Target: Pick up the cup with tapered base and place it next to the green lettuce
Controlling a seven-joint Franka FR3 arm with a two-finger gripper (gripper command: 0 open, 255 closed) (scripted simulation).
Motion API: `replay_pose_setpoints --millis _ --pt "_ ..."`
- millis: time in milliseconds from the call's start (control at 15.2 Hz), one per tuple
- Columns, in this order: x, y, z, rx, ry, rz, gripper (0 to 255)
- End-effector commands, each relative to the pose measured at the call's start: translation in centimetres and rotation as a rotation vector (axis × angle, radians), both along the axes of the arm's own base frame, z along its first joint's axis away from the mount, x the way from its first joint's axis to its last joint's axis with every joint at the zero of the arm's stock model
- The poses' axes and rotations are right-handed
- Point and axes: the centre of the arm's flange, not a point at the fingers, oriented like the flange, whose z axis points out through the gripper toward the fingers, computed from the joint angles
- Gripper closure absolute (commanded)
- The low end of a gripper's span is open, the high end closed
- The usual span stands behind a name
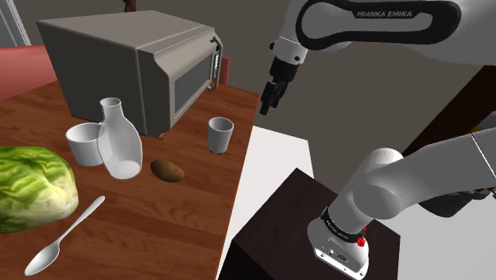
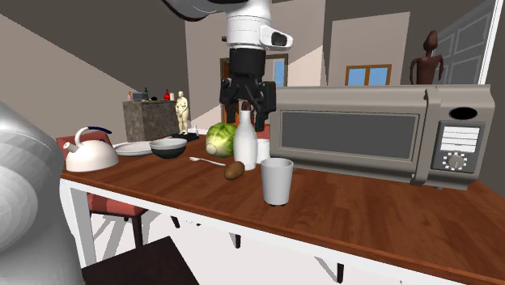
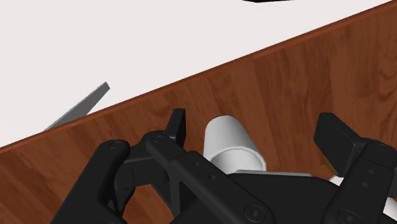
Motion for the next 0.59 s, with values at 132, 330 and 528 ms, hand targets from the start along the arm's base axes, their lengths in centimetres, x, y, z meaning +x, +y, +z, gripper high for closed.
replay_pose_setpoints --millis 132,330,528 --pt "4.0 -0.2 -3.6 0.007 -0.022 0.024 0" --pt "7.0 -0.3 -6.0 0.013 -0.036 0.042 0" --pt "10.0 -0.4 -8.4 0.018 -0.051 0.06 0"
